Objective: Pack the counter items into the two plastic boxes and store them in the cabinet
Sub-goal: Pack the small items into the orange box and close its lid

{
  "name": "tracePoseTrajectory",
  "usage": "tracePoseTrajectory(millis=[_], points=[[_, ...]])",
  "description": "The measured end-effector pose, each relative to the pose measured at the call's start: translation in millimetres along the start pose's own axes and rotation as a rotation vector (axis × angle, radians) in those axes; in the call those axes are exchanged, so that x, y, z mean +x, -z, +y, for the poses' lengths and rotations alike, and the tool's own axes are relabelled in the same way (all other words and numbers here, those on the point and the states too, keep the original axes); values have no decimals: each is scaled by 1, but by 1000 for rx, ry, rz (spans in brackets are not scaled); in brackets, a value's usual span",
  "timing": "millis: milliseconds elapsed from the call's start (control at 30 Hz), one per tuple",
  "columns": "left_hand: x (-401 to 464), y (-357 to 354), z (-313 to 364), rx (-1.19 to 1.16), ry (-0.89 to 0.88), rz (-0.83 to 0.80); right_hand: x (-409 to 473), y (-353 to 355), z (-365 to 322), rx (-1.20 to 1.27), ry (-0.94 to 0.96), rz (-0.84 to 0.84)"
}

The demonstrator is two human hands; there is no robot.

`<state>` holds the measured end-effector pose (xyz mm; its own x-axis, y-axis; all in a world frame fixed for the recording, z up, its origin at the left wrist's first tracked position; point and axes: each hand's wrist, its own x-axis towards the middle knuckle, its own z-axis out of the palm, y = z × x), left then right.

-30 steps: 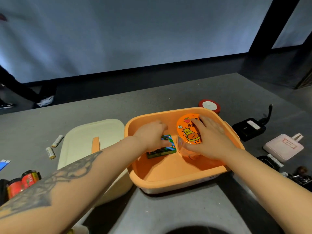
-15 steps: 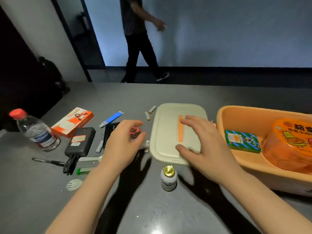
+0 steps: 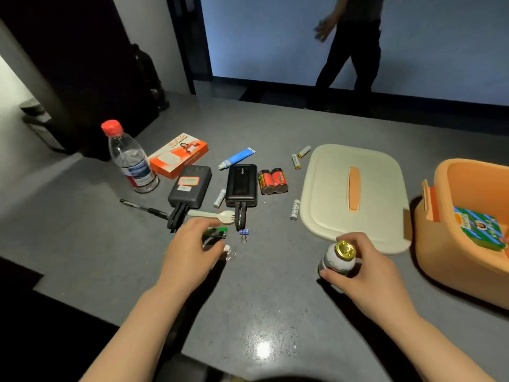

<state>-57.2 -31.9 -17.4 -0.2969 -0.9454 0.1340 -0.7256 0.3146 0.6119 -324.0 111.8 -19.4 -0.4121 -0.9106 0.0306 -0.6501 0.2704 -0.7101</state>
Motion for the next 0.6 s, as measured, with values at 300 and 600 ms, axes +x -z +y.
tracePoseTrajectory(millis=[300, 600], points=[[1, 17, -25, 9, 36, 18, 10, -14, -15, 102, 43, 46], [17, -1, -15, 53, -19, 14, 32, -18, -42, 159, 107, 73]])
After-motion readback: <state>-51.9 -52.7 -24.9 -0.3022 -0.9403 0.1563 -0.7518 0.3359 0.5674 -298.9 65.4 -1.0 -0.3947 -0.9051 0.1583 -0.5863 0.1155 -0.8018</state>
